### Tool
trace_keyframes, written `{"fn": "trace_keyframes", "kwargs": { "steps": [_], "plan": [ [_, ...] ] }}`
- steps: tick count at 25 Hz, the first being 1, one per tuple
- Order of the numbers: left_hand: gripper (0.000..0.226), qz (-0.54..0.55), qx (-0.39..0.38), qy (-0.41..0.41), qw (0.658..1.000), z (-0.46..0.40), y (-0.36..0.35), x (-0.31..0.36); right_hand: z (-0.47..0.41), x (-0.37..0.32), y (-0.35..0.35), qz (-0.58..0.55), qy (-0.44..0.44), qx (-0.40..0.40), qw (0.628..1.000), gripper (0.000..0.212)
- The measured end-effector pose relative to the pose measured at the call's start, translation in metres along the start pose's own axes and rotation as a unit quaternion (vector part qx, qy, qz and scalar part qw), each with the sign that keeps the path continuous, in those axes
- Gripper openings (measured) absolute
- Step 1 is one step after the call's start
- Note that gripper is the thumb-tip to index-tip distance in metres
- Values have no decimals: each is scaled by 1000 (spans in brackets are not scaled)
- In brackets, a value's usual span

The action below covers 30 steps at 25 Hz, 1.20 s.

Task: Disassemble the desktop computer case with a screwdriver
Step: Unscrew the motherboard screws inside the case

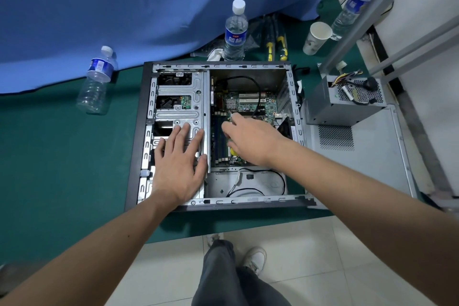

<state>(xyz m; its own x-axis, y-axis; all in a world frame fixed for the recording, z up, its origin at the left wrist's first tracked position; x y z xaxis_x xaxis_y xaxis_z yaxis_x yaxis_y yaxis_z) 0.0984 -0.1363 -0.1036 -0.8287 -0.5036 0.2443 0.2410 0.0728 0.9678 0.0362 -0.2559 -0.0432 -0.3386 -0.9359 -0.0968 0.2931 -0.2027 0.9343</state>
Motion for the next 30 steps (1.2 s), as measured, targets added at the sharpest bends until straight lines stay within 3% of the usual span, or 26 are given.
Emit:
{"fn": "trace_keyframes", "kwargs": {
  "steps": [2, 6, 9, 11, 15, 17, 19, 23, 26, 30],
  "plan": [
    [61, 5, -4, 2, 1000, 0, 0, 0, 5, -5, 2, -1, 52, 5, 999, 31],
    [61, 3, -10, 2, 1000, 1, -1, -1, 4, 6, -8, 7, -43, -30, 999, 40],
    [62, 3, -16, 2, 1000, 1, -1, 0, 3, 0, -3, -26, -12, -17, 999, 21],
    [62, 3, -16, 1, 1000, 0, -1, 0, 4, -2, -5, -56, -2, -37, 998, 36],
    [63, 5, -19, -2, 1000, 2, -1, 1, 3, 17, -14, -16, -127, -63, 990, 36],
    [63, 8, -21, -3, 1000, 2, 0, 1, 3, 9, -10, -25, -82, -42, 995, 20],
    [63, 9, -21, -4, 1000, 1, 1, 1, 7, 4, -7, -45, -39, -40, 997, 32],
    [63, 9, -19, -2, 1000, 2, 1, 1, 11, 19, -18, -47, -139, -71, 987, 39],
    [63, 4, -23, -2, 1000, 1, 0, 1, 7, 14, -12, -55, -101, -46, 992, 21],
    [63, 5, -22, -4, 1000, 1, 0, 2, 9, 11, -12, -91, -79, -53, 991, 38]
  ]
}}
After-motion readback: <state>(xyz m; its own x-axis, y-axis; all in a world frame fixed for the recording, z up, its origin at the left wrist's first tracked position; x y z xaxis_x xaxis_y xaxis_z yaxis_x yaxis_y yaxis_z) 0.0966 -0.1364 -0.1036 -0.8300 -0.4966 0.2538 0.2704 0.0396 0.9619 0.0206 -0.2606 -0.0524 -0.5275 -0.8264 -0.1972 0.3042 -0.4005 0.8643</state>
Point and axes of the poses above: each hand's wrist, its own z-axis away from the middle knuckle, its own y-axis out of the back of the hand, x = y × z, the point moved 10 cm from there along -z, towards the middle knuckle, and after that the axes turned 7 degrees about -y, right-handed, at the moved point
